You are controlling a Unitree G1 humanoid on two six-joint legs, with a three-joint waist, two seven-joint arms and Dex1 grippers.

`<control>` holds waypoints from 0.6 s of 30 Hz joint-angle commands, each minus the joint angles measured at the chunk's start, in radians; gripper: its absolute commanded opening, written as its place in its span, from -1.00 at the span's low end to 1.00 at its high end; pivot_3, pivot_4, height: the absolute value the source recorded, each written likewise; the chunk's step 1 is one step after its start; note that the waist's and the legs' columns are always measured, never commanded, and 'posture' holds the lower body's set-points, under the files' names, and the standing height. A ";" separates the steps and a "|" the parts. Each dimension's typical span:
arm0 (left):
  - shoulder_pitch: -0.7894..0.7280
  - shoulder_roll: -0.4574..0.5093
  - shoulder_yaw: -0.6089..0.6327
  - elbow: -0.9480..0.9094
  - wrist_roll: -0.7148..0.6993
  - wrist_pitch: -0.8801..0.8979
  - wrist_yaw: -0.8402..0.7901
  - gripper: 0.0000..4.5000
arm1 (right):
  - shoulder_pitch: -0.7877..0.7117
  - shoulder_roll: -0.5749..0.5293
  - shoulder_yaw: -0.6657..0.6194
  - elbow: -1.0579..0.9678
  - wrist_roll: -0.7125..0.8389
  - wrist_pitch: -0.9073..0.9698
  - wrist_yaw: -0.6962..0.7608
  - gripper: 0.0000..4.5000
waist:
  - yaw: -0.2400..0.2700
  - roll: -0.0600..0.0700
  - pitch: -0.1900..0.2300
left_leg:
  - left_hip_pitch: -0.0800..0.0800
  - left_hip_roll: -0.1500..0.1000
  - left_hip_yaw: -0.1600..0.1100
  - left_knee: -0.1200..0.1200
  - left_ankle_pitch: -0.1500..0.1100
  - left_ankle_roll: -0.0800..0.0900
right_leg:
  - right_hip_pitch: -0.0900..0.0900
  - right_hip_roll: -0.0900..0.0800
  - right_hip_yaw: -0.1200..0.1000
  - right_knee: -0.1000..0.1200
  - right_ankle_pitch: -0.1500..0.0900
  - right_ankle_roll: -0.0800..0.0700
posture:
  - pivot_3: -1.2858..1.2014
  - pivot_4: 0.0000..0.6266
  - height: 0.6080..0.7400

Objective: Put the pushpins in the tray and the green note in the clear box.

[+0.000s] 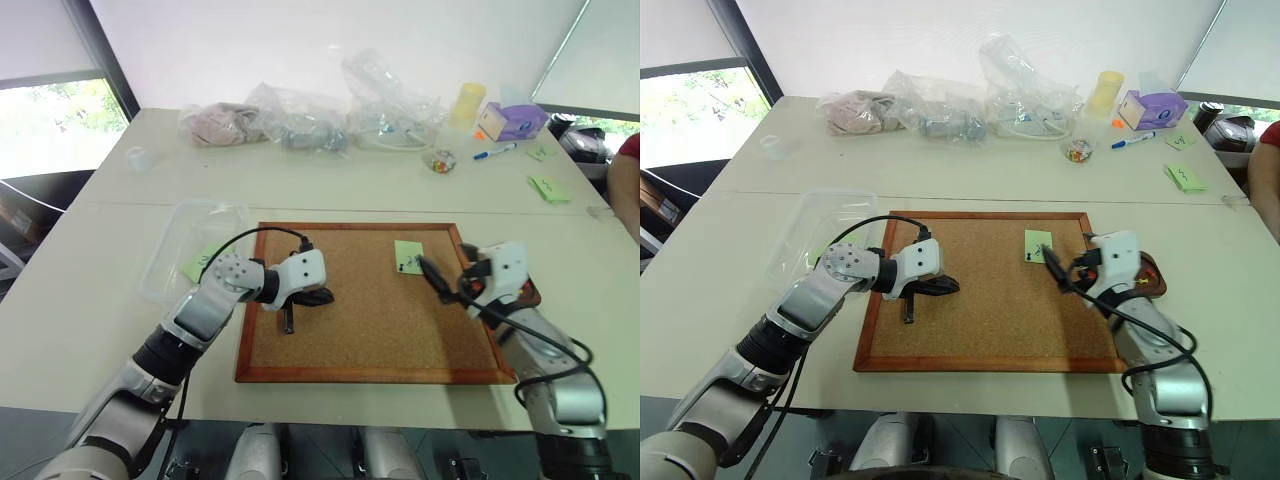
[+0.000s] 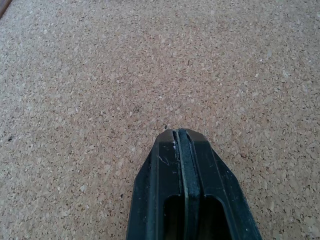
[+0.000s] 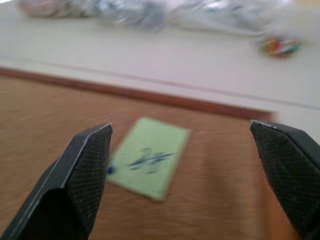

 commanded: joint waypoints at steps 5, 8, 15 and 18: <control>0.021 0.011 -0.025 0.037 0.031 0.014 0.002 -1.00 | -0.058 0.037 0.074 0.066 -0.045 -0.022 0.010 0.99 | 0.000 0.000 0.000 | 0.000 0.000 0.000 0.000 0.000 0.000 | 0.000 0.000 0.000 0.000 0.000 0.000 | 0.03 -0.52 0.96; 0.025 0.012 -0.024 0.034 0.030 0.016 0.004 -1.00 | -0.065 0.042 0.091 0.091 -0.050 -0.017 0.019 0.99 | -0.001 0.000 0.000 | 0.000 0.000 0.000 0.000 0.000 0.000 | 0.000 0.000 0.000 0.000 0.000 0.000 | 0.03 -0.52 0.96; 0.030 0.011 -0.024 0.027 0.029 0.022 0.007 -1.00 | -0.070 0.044 0.118 0.122 -0.065 -0.008 0.035 0.76 | -0.001 0.000 0.000 | 0.000 0.000 0.000 0.000 0.000 0.000 | 0.000 0.000 0.000 0.000 0.000 0.000 | 0.03 -0.52 0.96; 0.032 0.010 -0.024 0.024 0.027 0.024 0.007 -1.00 | -0.074 0.047 0.124 0.126 -0.064 0.002 0.038 0.18 | -0.001 0.000 0.000 | 0.000 0.000 0.000 0.000 0.000 0.000 | 0.000 0.000 0.000 0.000 0.000 0.000 | 0.03 -0.52 0.96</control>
